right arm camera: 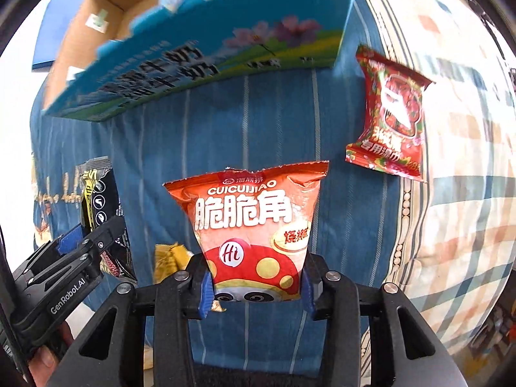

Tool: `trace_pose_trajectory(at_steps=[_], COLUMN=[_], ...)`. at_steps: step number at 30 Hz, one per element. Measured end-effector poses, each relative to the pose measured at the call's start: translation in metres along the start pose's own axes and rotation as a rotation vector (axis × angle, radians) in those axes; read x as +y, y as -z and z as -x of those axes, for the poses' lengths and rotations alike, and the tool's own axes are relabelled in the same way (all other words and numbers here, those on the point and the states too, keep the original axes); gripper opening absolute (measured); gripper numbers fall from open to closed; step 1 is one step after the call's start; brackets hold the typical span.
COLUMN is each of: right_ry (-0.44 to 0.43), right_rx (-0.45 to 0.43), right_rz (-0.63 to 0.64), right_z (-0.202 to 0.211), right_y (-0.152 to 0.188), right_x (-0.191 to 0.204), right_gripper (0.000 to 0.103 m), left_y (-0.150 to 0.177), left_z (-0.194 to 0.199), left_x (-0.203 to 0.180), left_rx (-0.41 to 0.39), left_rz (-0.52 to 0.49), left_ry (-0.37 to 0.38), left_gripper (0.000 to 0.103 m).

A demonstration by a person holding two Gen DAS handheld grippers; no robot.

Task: Organize soft objects
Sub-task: 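Lower both held packs into the box and open both grippers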

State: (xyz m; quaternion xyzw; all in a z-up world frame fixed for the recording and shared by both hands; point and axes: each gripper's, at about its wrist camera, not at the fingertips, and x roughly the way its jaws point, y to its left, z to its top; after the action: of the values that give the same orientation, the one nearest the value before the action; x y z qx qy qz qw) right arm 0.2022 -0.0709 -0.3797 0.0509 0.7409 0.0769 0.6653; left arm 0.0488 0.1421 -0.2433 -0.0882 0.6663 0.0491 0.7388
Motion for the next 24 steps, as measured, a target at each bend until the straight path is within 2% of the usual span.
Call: trace_pose_trajectory(at_steps=[6,8,11,15,24], right_ry=[-0.021,-0.037,-0.053,-0.076,-0.028], right_rx=[-0.086,-0.11,-0.148,-0.189,-0.288], right_rz=[0.039,0.041,0.041,0.041,0.102], right_z=[0.043,0.071,0.096,0.138,0.188], right_y=[0.005,-0.001,0.001,-0.011,-0.014], right_x=[0.026,-0.006,-0.012,-0.035,-0.017], right_gripper=[0.043,0.043,0.043,0.043,0.042], left_y=[0.01,0.013,0.012,0.003,-0.015], left_z=[0.056,0.073,0.098,0.113,0.146], left_x=[-0.011,-0.016,-0.021,-0.031,-0.026], left_rx=[-0.079,-0.109,-0.152,-0.204,-0.277], left_rz=[-0.034,-0.044,-0.053,-0.06,-0.05], left_ry=[0.06,0.076,0.092,0.111,0.136], left_gripper=[0.05,0.05,0.05,0.05,0.05])
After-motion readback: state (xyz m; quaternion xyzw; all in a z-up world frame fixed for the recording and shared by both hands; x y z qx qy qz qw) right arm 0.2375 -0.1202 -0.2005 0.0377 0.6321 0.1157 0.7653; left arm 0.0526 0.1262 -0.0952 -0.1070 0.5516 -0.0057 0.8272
